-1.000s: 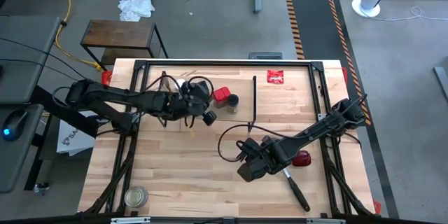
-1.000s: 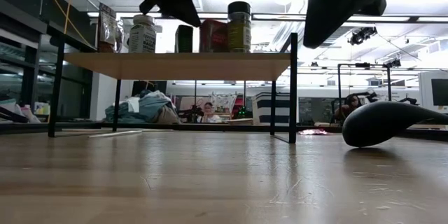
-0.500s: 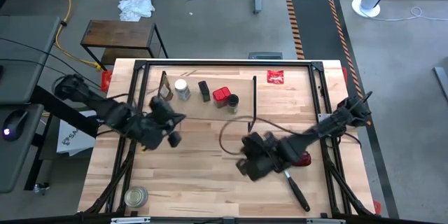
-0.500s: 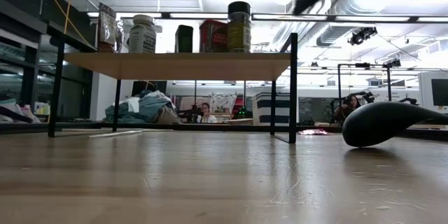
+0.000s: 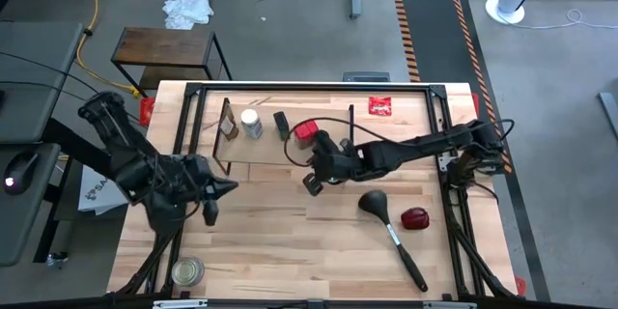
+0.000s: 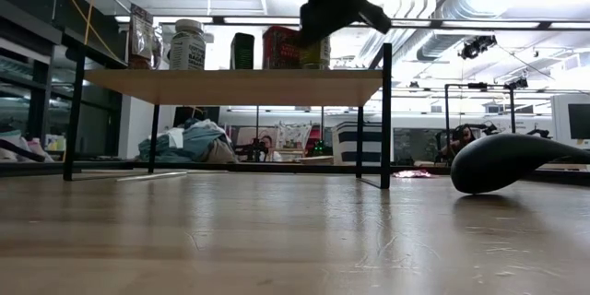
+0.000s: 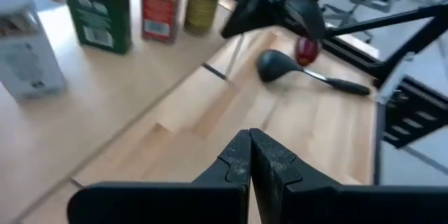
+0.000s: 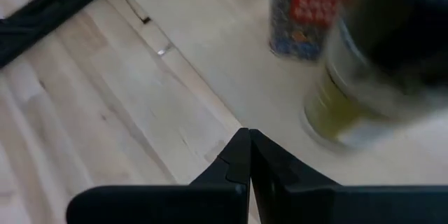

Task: Shelf spices
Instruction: Adjust the black seasoning bottle

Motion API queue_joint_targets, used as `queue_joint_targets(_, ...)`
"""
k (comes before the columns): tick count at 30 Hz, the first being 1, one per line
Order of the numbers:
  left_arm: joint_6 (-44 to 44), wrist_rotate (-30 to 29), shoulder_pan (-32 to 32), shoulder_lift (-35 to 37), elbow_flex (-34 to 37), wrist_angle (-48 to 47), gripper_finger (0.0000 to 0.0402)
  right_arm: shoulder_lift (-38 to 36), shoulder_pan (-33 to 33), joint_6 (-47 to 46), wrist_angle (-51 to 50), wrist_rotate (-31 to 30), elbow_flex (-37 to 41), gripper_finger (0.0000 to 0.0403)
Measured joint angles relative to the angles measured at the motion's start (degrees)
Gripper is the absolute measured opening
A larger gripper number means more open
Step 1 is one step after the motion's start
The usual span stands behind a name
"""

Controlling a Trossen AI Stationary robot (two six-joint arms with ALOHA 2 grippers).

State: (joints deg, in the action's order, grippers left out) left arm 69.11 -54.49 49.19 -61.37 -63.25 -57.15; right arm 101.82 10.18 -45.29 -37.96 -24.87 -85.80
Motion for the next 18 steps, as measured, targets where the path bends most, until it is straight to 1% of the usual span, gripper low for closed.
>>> queue_joint_targets(3,3.32,-0.14,2.94,0.04,0.72,-0.03,0.0000,-0.01,-0.84,1.96,2.20,1.48,0.00,0.0000)
queue_joint_targets(7,7.77,-0.94,5.58,0.03,1.85,-0.26,0.0000,0.00,-1.52,2.51,3.12,1.29,0.00,0.0000)
queue_joint_targets(12,10.31,-2.44,7.17,-0.09,2.26,-0.96,0.0000,0.00,-2.65,2.81,2.47,-1.62,0.00,0.0000)
queue_joint_targets(18,10.34,-1.92,7.52,-0.12,2.26,-1.31,0.0000,0.00,-3.92,4.25,1.93,-4.05,0.00,0.0000)
